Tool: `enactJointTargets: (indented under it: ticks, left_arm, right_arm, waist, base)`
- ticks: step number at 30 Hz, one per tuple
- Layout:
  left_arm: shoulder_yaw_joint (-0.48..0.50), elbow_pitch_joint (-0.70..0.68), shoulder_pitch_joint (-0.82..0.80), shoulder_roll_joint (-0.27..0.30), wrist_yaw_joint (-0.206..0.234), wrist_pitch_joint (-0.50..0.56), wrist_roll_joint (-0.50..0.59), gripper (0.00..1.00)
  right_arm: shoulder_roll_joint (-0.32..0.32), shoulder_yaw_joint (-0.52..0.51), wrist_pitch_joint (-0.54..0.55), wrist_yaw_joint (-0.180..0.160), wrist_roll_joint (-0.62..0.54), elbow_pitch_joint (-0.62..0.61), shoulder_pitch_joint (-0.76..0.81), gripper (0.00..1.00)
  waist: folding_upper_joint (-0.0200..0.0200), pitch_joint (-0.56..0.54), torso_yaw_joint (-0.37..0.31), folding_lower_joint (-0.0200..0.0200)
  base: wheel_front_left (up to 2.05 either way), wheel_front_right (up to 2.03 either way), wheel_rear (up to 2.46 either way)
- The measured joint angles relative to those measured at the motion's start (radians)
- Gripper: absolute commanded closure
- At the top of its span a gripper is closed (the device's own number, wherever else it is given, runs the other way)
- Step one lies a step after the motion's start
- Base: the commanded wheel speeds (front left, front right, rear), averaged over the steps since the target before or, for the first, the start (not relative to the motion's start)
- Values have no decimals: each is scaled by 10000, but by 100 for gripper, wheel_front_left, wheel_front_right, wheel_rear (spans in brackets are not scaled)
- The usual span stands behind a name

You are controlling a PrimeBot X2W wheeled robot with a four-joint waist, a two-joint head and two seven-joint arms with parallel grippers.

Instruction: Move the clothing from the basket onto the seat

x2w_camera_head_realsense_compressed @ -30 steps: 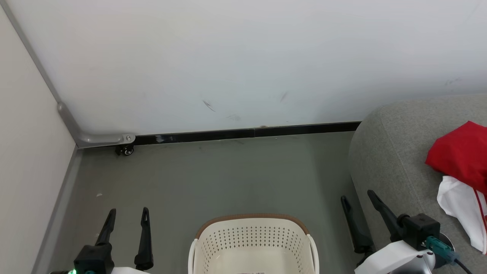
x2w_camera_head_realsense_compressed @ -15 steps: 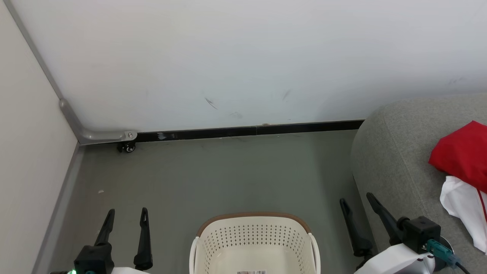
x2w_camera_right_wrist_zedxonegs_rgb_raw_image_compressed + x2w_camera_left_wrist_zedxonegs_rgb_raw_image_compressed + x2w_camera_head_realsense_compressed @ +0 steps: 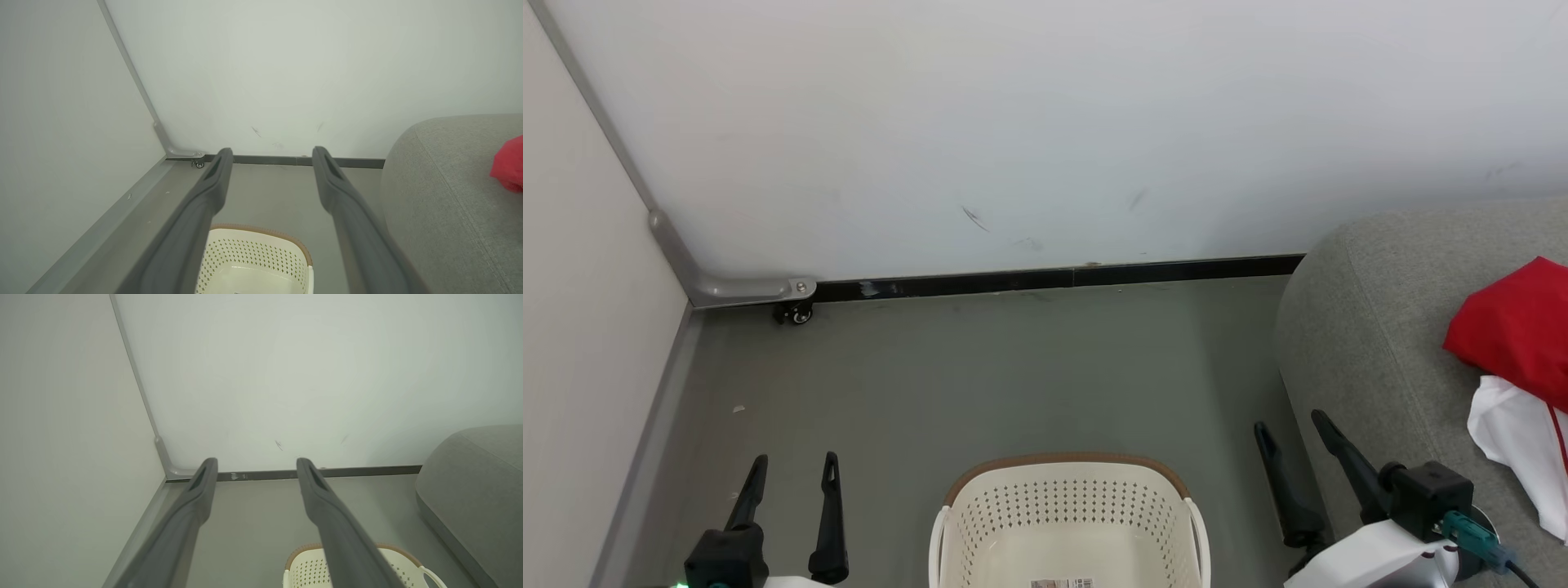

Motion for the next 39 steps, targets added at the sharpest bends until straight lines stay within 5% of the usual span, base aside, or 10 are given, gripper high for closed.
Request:
enactJointTargets:
  ticks: [4, 5, 15, 29, 39]
  left_arm:
    - [8, 15, 0, 0, 44, 0, 2, 0]
    - [8, 17, 0, -2, 88, 0, 4, 100]
    - [-140, 464, 319, -401, 4, 115, -303, 100]
    - [435, 222, 322, -717, -545, 472, -2266, 100]
    - [882, 169, 322, -966, -1060, 825, -3522, 100]
  right_arm:
    - [0, -2, 31, 0, 13, -23, 2, 0]
    - [0, -2, 33, 0, 17, -29, 3, 100]
    - [31, 27, 33, -15, 278, 560, 435, 100]
    - [46, -56, 29, -15, 2654, 345, 427, 100]
    - [54, -295, 163, -15, 4079, 314, 379, 100]
  waist:
    - [0, 5, 11, 0]
    - [0, 7, 15, 0]
    - [0, 20, 19, 0]
    - [0, 91, 54, 5]
    - [0, 92, 74, 79]
  base:
    - [0, 0, 0]
    - [0, 0, 0]
    - [0, 0, 0]
    - [0, 0, 0]
    - [0, 0, 0]
